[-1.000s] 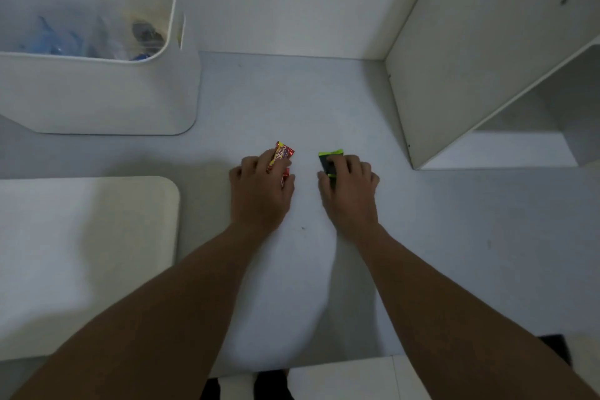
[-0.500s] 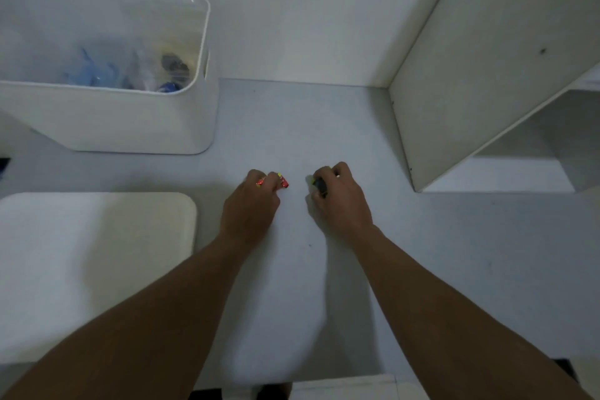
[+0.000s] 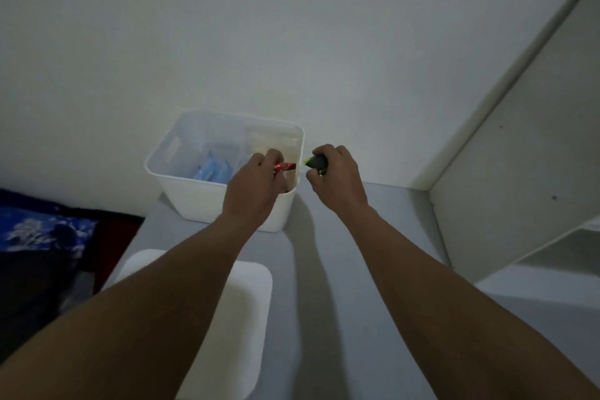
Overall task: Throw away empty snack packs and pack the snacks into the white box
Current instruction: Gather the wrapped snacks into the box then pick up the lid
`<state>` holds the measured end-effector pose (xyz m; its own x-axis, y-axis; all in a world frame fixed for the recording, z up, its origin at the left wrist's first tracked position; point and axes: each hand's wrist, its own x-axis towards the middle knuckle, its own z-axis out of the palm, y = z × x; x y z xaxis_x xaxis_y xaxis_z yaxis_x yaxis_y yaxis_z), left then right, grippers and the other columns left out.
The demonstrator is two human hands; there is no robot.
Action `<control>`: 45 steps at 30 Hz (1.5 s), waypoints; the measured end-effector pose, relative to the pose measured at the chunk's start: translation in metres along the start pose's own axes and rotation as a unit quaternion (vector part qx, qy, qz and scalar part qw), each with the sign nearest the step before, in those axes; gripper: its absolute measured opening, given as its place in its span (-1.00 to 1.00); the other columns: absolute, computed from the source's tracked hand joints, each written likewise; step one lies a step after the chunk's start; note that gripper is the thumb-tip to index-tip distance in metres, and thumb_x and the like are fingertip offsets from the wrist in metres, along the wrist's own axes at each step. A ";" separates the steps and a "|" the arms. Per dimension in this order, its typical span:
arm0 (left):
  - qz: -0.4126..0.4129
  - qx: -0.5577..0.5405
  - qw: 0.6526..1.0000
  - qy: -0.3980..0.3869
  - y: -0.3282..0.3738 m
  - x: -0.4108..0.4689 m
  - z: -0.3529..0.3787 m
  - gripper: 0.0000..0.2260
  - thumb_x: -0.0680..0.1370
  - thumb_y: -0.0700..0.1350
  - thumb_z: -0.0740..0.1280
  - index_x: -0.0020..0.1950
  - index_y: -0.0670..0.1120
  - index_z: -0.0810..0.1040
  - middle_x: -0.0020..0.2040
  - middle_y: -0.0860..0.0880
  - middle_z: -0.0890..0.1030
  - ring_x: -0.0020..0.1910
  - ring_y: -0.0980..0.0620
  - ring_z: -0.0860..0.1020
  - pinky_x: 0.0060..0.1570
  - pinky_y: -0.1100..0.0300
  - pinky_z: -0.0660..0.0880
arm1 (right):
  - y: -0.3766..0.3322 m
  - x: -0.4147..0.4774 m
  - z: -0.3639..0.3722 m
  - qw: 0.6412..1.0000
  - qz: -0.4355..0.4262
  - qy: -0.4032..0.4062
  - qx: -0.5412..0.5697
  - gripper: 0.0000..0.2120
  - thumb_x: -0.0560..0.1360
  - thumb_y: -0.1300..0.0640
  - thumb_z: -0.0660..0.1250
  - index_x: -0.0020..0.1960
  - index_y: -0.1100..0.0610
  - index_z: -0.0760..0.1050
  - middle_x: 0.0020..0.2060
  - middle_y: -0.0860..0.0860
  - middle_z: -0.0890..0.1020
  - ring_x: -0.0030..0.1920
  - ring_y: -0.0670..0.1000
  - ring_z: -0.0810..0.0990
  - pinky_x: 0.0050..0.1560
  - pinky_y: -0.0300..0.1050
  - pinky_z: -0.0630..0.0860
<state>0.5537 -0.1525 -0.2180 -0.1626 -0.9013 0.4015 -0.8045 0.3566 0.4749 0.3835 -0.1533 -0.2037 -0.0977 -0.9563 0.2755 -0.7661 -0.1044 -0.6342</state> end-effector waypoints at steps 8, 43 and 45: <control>-0.060 0.002 0.998 0.022 -0.062 0.055 -0.047 -0.82 0.61 -0.03 0.27 0.17 -0.06 0.45 -0.03 -0.09 0.58 -0.15 -0.03 0.52 -0.18 0.17 0.36 | -0.054 0.053 0.068 0.999 0.018 -0.024 0.028 -0.66 0.46 0.20 0.37 0.23 0.10 0.49 0.12 0.08 0.50 0.01 0.01 0.53 0.01 -0.25 0.40; -0.050 0.080 0.988 -0.121 -0.068 0.000 -0.060 -0.43 0.55 0.26 0.22 0.38 -0.13 0.44 0.31 -0.14 0.53 0.30 -0.17 0.45 0.27 -0.04 0.40 | -0.052 -0.002 0.025 0.972 0.041 -0.161 -0.164 -0.60 0.59 -0.09 0.14 0.22 0.20 0.43 0.14 0.14 0.52 0.16 0.17 0.53 0.11 0.04 0.49; -0.070 0.094 0.986 -0.118 -0.075 -0.025 -0.081 -0.41 0.55 0.26 0.23 0.40 -0.15 0.43 0.35 -0.15 0.50 0.33 -0.16 0.42 0.30 -0.03 0.37 | -0.063 -0.020 0.030 0.975 0.040 -0.151 -0.161 -0.56 0.58 -0.14 0.14 0.24 0.19 0.44 0.16 0.14 0.52 0.18 0.19 0.53 0.11 0.06 0.51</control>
<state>0.6644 -0.1371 -0.2004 -0.1540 -0.9784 0.1379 -0.9162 0.1937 0.3509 0.4526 -0.1360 -0.1903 -0.0108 -0.9997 -0.0211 -0.9278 0.0179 -0.3726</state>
